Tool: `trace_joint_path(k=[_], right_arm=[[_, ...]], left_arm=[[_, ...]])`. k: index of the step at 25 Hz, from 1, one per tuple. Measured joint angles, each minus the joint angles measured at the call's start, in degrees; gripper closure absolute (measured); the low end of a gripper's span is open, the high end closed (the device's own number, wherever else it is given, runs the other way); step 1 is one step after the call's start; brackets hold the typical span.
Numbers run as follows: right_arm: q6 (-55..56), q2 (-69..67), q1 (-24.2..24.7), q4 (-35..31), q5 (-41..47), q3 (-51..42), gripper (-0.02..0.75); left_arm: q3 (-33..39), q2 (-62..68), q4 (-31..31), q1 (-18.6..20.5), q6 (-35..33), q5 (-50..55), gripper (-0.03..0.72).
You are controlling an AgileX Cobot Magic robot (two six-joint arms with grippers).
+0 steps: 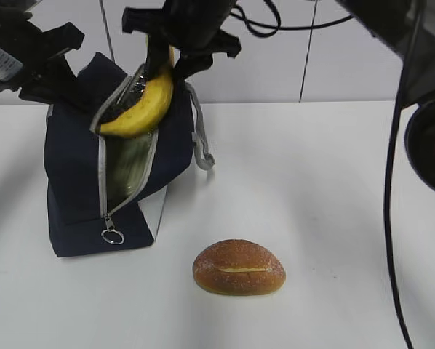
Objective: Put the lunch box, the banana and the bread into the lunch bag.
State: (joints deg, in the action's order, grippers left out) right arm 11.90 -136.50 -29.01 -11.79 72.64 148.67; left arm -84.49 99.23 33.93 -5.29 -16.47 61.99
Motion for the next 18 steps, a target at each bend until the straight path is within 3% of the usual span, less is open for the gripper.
trace_joint_path(k=[5,15,18], right_arm=[[-2.0,-2.4,-1.0,-2.5,0.0,-2.6,0.428],[-5.2,-6.8,-1.3,-13.8,-0.4,-3.2,0.426],[-6.4,-7.5,-1.3,-16.7,-0.6,-3.2,0.351]], left_arm=[[0.0,0.0,0.0,0.0,0.0,0.1,0.691],[0.0,0.0,0.0,0.0,0.0,0.1,0.691],[0.0,0.0,0.0,0.0,0.0,0.3,0.691]])
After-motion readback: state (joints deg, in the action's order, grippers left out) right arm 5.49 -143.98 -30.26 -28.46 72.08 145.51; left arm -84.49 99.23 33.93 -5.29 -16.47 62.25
